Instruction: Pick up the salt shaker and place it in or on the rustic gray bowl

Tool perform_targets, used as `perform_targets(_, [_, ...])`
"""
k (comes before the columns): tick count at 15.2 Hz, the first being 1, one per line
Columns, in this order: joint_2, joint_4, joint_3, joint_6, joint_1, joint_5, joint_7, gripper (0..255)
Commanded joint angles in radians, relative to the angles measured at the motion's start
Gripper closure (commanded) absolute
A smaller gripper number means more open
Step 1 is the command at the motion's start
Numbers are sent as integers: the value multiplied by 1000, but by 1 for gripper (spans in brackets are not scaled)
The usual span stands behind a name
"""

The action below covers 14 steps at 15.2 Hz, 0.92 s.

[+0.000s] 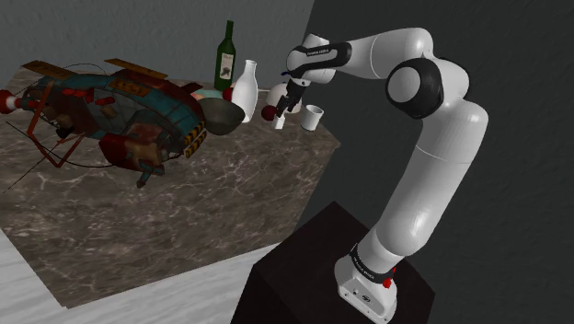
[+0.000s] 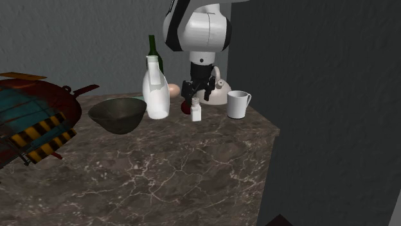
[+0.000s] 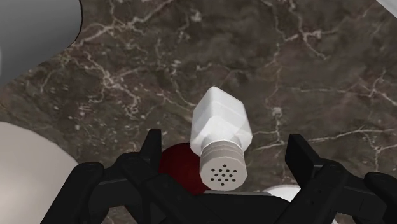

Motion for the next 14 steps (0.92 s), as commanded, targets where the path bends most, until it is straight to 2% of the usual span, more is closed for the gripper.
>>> perform_targets(1, [1, 0, 0, 1, 0, 0, 0, 0])
perform_targets(4, [1, 0, 0, 1, 0, 0, 0, 0])
perform_targets(5, [1, 0, 0, 1, 0, 0, 0, 255])
perform_targets(14, [1, 0, 0, 1, 0, 0, 0, 255])
